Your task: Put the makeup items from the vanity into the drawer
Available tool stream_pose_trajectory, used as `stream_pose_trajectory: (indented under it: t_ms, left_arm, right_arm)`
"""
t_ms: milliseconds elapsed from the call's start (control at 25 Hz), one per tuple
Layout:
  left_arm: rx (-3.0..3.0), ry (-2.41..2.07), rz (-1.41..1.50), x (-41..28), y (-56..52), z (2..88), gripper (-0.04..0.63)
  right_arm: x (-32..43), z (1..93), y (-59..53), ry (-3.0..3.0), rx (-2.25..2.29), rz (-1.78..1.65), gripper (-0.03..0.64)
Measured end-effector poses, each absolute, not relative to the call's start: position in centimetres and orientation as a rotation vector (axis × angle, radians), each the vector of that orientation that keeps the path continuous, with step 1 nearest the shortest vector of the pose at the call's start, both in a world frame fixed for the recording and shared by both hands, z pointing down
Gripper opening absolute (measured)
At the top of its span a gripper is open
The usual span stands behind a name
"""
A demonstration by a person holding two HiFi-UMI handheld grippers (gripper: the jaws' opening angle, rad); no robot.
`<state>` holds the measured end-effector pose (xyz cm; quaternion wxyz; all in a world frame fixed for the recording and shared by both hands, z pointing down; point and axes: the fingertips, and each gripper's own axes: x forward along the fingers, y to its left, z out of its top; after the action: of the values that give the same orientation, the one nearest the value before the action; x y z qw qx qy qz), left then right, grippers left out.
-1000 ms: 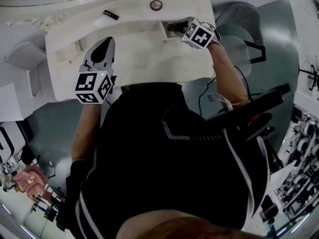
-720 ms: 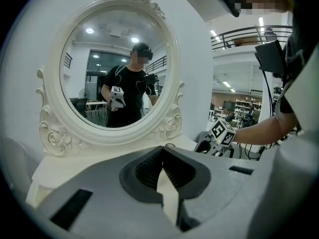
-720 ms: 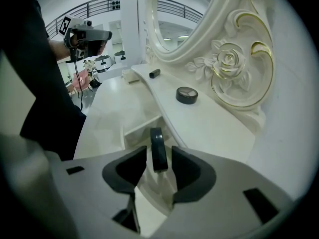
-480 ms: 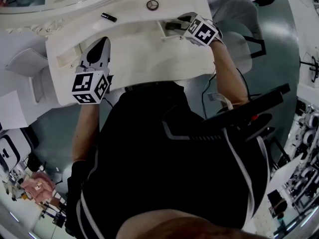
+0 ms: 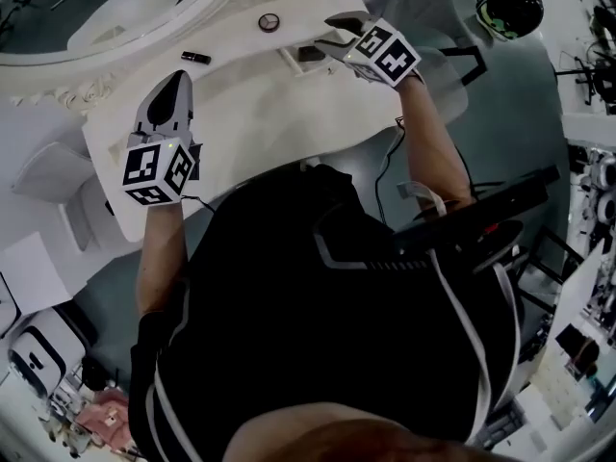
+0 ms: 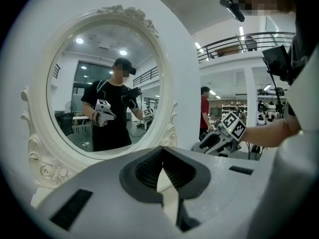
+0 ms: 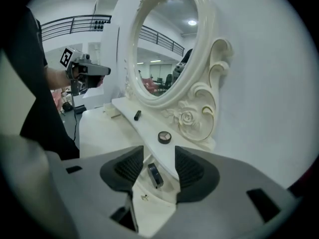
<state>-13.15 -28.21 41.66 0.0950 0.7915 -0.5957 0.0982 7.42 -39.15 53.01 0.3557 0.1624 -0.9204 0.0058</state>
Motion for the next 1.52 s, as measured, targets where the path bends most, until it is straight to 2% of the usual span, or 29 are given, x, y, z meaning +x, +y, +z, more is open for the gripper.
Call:
stream_pose_trajectory:
  t_ms: [320, 600, 840, 1520]
  left_arm:
    - [2.496, -1.66, 0.163, -13.7, -28.3, 36.9, 0.005]
    - [2.562, -1.573, 0.064, -14.3, -28.6, 33.9, 0.005]
    - [2.634, -1.517, 0.042, -13.7, -28.2, 31.7, 0.005]
    - [2.707, -1.555, 0.055, -13.7, -26.6, 29.0, 0.005]
  right_arm:
    - [8.9, 43.5, -38.3, -2.542, 0.807, 0.038, 0.155]
    - [10.5, 35.8, -35.0, -2.63, 1.125, 0.058, 0.088]
    - [11.0, 30.8, -31.4, -2.661, 1.298, 0.027, 0.006]
    - [11.8, 27.5, -27.5, -2.604, 1.452, -0.052, 0.005]
